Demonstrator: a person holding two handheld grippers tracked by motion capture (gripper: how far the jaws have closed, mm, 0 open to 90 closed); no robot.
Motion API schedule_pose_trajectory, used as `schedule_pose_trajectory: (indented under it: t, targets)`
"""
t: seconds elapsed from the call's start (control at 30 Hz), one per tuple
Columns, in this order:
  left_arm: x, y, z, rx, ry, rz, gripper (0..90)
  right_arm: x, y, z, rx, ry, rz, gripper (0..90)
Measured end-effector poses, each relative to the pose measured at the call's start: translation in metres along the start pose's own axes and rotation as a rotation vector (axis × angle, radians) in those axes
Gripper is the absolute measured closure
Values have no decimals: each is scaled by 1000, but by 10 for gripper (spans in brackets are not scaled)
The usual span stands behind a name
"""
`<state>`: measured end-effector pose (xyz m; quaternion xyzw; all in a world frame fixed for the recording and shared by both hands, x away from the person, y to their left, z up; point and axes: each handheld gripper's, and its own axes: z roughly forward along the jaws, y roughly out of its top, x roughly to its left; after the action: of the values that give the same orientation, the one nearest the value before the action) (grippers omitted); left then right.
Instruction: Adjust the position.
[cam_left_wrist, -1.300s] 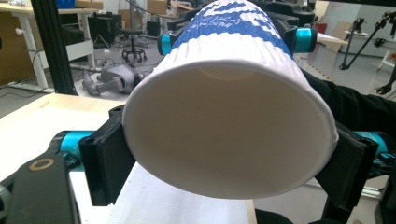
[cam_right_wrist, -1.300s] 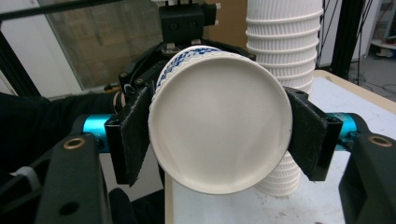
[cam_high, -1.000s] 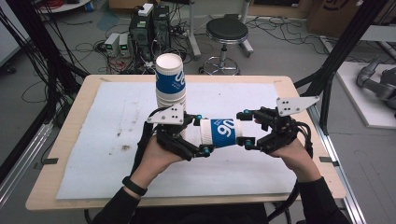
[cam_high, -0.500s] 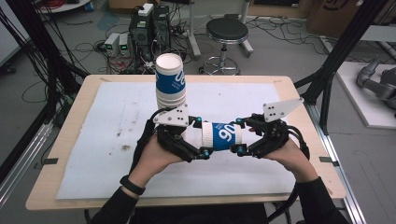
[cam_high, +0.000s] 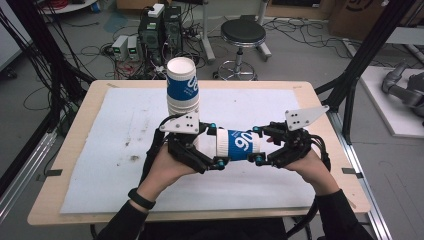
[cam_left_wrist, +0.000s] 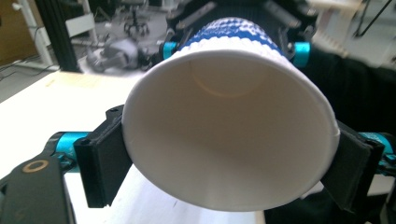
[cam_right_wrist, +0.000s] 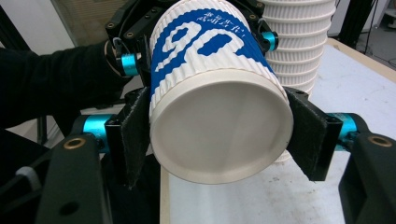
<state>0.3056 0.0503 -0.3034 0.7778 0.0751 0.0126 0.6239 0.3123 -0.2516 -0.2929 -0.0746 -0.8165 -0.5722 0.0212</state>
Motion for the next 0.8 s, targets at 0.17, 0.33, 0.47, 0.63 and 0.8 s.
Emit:
schedule_pose_trajectory:
  t: [0.17, 0.33, 0.47, 0.63, 0.8]
  targets:
    - [4, -4, -2, -97, -29, -55, 122, -1, 0, -4, -55, -9, -3, 304]
    - [6, -6, -3, -139, -44, -82, 122, 0, -1, -4, -81, -8, 1, 304]
    - [6, -6, -5, -146, -43, -73, 154, 0, -1, -1, -86, -4, -6, 304]
    - [6, -4, -7, -121, -38, -57, 176, 0, -2, 0, -64, 3, -2, 305]
    - [4, 0, -8, -65, -22, -32, 186, -1, -3, 2, -33, 5, -4, 300]
